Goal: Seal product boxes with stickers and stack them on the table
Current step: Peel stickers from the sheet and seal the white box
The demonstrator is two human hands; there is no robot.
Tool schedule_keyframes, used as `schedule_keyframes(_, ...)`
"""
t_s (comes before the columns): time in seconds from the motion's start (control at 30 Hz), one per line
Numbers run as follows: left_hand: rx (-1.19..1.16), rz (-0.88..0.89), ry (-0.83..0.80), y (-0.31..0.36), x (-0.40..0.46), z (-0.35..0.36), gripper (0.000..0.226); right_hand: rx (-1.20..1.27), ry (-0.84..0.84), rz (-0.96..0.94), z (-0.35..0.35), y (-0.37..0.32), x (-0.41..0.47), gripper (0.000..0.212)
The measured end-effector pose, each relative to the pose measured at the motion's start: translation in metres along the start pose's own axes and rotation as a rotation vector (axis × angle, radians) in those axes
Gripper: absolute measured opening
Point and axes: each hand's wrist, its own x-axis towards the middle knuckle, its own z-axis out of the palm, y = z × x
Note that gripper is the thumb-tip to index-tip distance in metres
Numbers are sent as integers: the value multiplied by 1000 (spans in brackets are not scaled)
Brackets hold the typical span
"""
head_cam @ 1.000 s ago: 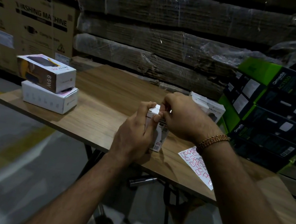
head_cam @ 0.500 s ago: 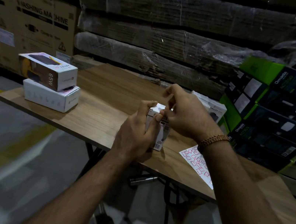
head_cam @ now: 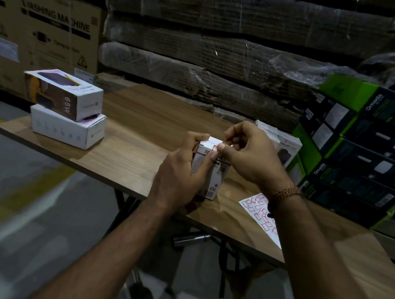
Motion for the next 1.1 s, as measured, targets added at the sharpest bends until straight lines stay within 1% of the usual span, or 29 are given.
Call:
schedule_keyframes(0.07, -22, -6, -11, 0, 0, 0, 55, -51, 111, -104, 8, 6, -10, 17)
schedule_keyframes(0.17, -58, -8, -23, -1, -1, 0, 51, -146, 292, -314, 21, 15, -29, 15)
schedule_keyframes(0.23, -65, -1, -22, -2, -2, 0, 51, -200, 365, -402, 28, 19, -38, 16)
schedule_keyframes(0.3, -75, 6, -27, -3, -1, 0, 56, -244, 402, -446, 31, 22, -41, 13)
schedule_keyframes(0.4, -78, 3, -37, -5, -1, 1, 59, -290, 395, -465, 32, 22, -42, 11)
schedule_keyframes(0.6, -78, 14, -25, -7, 0, 2, 54, -338, 375, -430, 32, 20, -38, 14)
schedule_keyframes(0.97, -83, 26, -18, -5, -1, 1, 53, -343, 362, -389, 35, 20, -38, 18)
schedule_keyframes(1.1, -77, 19, -7, -3, -2, 0, 48, -339, 346, -387, 36, 21, -39, 23)
